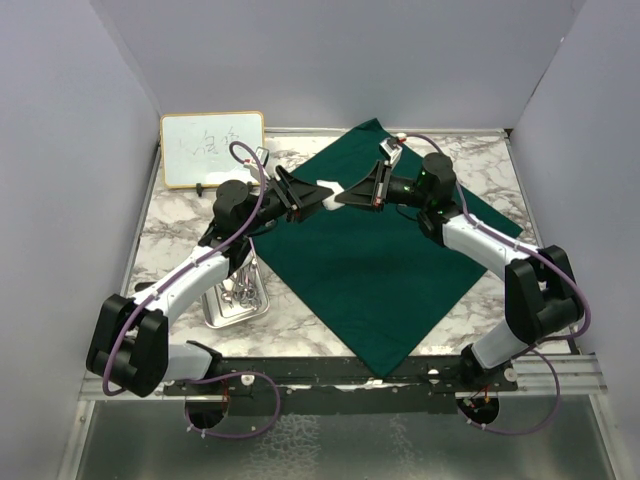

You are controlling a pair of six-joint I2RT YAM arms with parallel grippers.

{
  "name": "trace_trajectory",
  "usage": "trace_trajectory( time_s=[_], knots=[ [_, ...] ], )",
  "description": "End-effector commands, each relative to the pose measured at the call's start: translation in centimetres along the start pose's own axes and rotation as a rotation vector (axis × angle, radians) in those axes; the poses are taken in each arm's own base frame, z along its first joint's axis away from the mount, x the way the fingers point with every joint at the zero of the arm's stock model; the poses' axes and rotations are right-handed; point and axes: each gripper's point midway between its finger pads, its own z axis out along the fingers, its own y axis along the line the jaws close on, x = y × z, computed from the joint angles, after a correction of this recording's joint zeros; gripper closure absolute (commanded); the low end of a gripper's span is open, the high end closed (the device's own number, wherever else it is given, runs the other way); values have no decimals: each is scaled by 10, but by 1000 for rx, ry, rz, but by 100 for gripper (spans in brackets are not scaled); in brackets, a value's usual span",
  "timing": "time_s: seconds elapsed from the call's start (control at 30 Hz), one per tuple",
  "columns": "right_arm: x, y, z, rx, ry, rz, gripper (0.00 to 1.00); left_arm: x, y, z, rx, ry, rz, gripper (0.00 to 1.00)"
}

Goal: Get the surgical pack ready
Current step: Place the medical item in the container.

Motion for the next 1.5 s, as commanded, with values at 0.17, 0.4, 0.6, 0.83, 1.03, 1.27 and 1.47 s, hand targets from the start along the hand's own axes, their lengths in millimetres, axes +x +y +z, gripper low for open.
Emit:
trace_trajectory(
  time_s=[0.17,0.4,0.6,0.83,1.03,1.27,1.47],
  knots=[
    [1,20,-1,-28,-14,-54,99,-7,-1,6,13,-32,22,43],
    [3,22,-1,-35,-12,-53,99,-8,-1,8,14,-26,16,46],
    [7,16,-1,-21,-12,-48,99,-9,-4,7,18,-35,26,57],
    [6,16,-1,-14,-14,-55,99,-8,-1,6,12,-38,34,69],
    [11,14,-3,-8,-10,-53,99,-8,5,6,1,-41,38,75],
    [16,12,-1,8,9,-70,97,-8,6,7,-5,-39,45,83],
    [16,12,-6,58,-4,-131,66,-5,16,5,-39,-27,61,100]
  ],
)
